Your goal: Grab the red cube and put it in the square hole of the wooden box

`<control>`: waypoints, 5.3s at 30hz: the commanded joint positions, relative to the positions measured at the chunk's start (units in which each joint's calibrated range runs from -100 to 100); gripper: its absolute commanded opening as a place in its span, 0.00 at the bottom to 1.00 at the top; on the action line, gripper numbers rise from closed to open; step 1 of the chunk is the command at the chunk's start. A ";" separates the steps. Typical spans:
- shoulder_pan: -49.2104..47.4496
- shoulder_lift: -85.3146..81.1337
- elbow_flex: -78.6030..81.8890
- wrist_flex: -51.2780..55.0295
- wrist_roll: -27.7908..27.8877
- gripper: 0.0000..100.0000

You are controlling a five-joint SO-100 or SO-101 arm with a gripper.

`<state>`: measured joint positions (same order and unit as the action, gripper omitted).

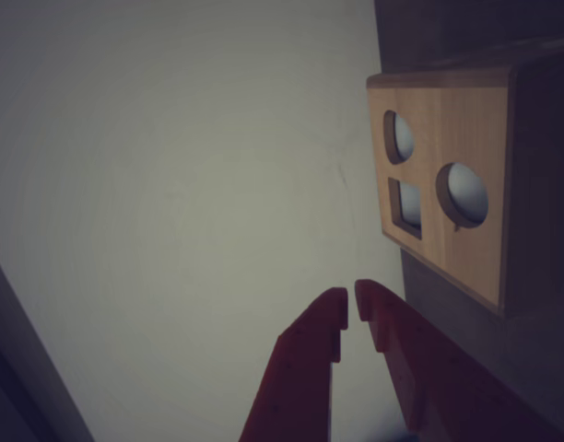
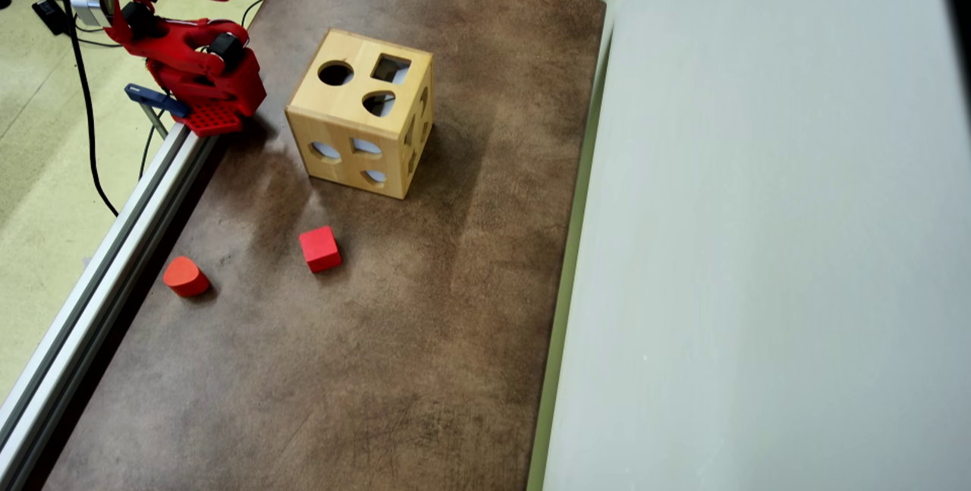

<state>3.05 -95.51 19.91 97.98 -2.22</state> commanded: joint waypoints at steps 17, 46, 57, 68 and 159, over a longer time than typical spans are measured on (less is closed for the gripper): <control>-0.01 26.25 -15.26 -1.76 0.39 0.03; 25.40 118.74 -47.91 -3.53 41.27 0.03; 25.25 130.37 -47.64 -16.88 43.91 0.04; 25.92 133.85 -45.76 -16.56 49.08 0.04; 27.26 143.62 -45.04 -22.67 49.43 0.22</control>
<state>31.08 48.98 -24.15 75.95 47.45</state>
